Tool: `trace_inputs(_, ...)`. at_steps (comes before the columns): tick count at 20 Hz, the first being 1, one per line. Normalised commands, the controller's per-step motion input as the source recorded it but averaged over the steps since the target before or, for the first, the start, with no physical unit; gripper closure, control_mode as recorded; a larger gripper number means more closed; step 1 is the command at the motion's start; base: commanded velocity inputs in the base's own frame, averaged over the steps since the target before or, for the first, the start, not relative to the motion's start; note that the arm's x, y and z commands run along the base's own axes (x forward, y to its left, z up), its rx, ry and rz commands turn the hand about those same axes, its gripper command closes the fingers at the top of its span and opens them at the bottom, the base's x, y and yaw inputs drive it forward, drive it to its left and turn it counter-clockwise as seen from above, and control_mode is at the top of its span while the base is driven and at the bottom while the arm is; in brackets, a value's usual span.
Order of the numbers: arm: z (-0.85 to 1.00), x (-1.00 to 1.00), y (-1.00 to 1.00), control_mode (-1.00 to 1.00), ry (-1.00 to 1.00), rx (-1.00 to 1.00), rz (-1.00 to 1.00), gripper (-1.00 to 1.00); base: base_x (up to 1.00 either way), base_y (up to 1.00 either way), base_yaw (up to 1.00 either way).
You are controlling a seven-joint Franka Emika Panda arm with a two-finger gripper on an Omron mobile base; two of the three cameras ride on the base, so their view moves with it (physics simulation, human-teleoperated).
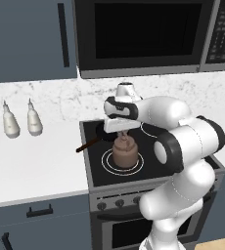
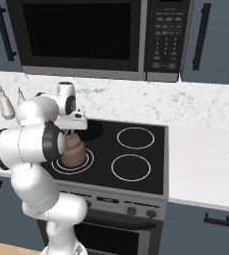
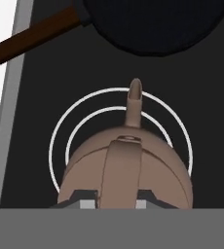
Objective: Pick the kettle from the counter and place it on a stove burner. Then turn the burner on.
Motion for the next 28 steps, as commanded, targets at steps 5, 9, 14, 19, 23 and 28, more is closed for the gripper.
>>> trace_inputs(5,0.00,0.00,0.00,-1.00,0.00,0.00,0.00,-1.00,0.00,0.00,0.00)
trace_inputs(9,0.00,0.00,0.00,-1.00,0.00,0.00,0.00,-1.00,0.00,0.00,0.00)
trace_inputs(14,0.01,-0.02,0.00,-1.00,0.00,0.00,0.00,-1.00,0.00,0.00,0.00)
trace_inputs(19,0.23,-0.29,-0.01,-1.00,-0.02,0.00,-0.01,-1.00,0.00,0.00,0.00)
trace_inputs(23,0.25,-0.43,0.00,-1.00,-0.05,0.00,0.00,-1.00,0.00,0.00,0.00)
trace_inputs(28,0.12,-0.88,0.01,-1.00,-0.11,0.00,0.00,-1.00,0.00,0.00,0.00)
